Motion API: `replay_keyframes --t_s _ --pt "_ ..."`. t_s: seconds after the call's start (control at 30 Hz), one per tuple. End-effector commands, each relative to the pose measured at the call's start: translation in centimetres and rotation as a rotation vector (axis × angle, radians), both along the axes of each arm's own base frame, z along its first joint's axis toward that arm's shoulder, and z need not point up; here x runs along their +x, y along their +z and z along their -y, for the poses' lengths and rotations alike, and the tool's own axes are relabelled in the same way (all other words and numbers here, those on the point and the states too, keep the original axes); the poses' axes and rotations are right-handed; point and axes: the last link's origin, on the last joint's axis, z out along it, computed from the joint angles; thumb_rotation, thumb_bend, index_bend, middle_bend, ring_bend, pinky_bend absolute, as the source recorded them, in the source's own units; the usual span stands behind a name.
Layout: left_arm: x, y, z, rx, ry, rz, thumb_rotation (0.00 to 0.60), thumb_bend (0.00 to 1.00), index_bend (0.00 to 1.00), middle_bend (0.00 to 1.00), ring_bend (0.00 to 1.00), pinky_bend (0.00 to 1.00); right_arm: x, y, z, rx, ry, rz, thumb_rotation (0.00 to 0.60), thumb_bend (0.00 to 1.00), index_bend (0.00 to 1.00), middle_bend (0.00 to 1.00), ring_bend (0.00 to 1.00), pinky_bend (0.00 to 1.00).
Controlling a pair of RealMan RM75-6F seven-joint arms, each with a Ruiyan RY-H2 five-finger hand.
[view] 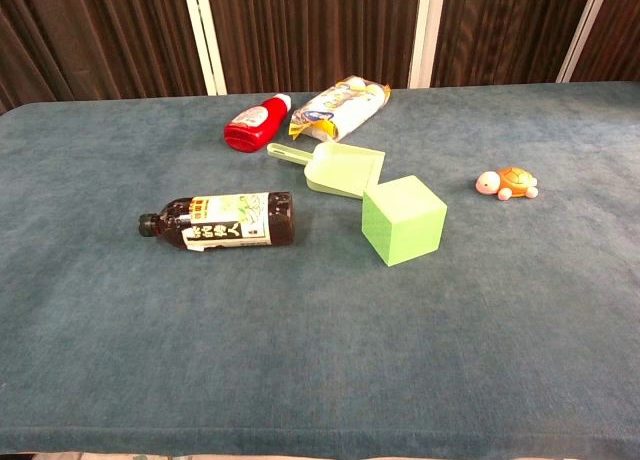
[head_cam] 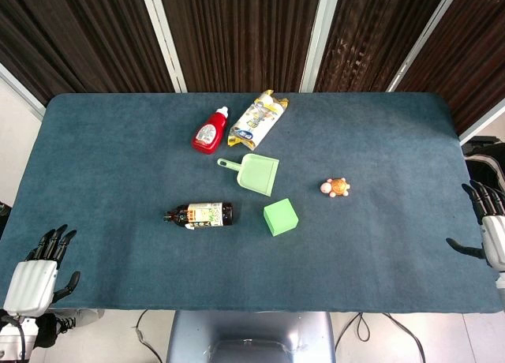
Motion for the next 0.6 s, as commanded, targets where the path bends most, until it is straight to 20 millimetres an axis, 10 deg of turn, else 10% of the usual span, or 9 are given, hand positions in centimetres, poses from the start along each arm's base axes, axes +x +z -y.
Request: replay_keyframes --t_s 0.03,0.3,0.47,0.6 --pt "-0.01 0.02 0.03 0.001 0.001 0.002 0.6 0.34 0.11 0.05 0.07 0.33 -0.01 -0.01 -0.04 0.003 -0.001 0.002 0.6 0.03 0.16 0.14 0.11 0.19" --pt "-0.15 -0.04 -0.01 0.002 -0.003 0.006 0.6 0.34 0.11 0.05 0.07 0.33 0.03 -0.16 0.01 0.013 0.0 -0.009 0.6 0.03 0.16 0.14 0.13 0.21" --pt "-0.31 -0.2 -0.15 -0.008 -0.007 0.02 0.6 0.34 0.11 0.05 0.07 0.33 0.09 -0.45 -0.25 0.009 0.002 -0.004 0.6 0.03 0.16 0.14 0.58 0.48" --pt "-0.45 -0.39 0.04 -0.012 -0.011 0.029 0.6 0.34 0.11 0.05 0.07 0.33 0.2 -0.9 0.08 0.001 0.016 0.007 0.6 0.03 0.23 0.16 0.73 0.61"
